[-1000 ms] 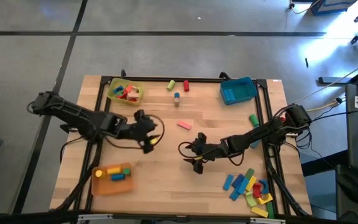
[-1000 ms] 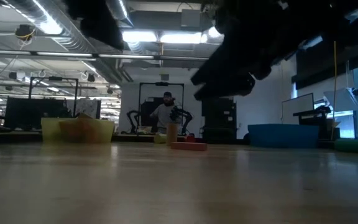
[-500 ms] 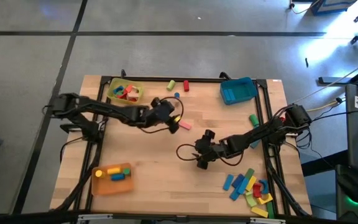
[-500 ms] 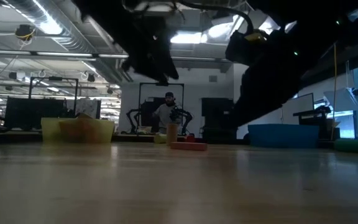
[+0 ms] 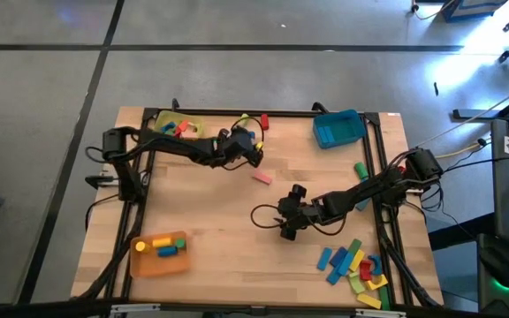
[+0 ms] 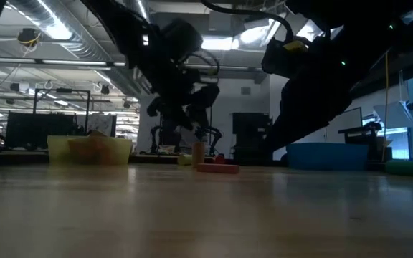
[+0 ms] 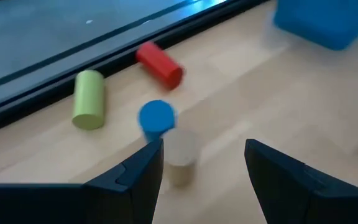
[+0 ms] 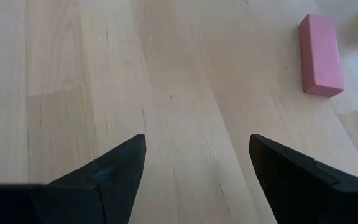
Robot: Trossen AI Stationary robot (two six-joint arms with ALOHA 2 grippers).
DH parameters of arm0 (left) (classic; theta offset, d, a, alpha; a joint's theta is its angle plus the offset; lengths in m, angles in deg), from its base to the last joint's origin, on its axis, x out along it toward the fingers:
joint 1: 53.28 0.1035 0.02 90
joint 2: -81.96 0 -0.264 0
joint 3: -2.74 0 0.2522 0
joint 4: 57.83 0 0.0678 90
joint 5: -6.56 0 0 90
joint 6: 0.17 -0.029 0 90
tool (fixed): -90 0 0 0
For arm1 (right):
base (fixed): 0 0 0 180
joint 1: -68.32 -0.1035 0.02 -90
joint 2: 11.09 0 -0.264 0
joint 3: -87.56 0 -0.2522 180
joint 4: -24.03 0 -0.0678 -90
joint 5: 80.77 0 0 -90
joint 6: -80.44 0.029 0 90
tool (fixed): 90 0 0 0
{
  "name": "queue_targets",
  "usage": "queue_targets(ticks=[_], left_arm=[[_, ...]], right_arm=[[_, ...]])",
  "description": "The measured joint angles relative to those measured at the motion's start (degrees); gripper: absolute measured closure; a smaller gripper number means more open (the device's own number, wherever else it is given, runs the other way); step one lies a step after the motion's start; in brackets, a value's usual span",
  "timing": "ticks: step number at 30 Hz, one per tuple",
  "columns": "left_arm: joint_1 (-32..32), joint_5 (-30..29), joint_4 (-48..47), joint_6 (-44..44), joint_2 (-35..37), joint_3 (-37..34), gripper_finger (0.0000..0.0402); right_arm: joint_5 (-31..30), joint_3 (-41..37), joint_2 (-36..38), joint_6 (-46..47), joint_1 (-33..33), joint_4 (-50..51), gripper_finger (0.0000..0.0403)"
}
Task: Sort blocks by size
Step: Put the gray cylindrical block into the light orange bin
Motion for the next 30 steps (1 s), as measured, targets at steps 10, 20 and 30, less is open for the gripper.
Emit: queue_targets(ticks=[10, 20, 30], left_arm=[[2.9, 0.0, 1.0, 1.9, -3.5, 0.1, 0.0192], [4.1, 0.7, 7.1, -0.7, -7.6, 0.1, 0.0192], [4.0, 3.1, 6.3, -5.5, -8.7, 0.1, 0.0192]], right_arm=[[0.0, 0.0, 0.0, 0.5, 0.0, -0.1, 0.0114], [-0.5, 0.0, 0.0, 0.7, 0.0, -0.1, 0.0114], [-0.5, 0.0, 0.0, 0.7, 0.0, -0.1, 0.0114]])
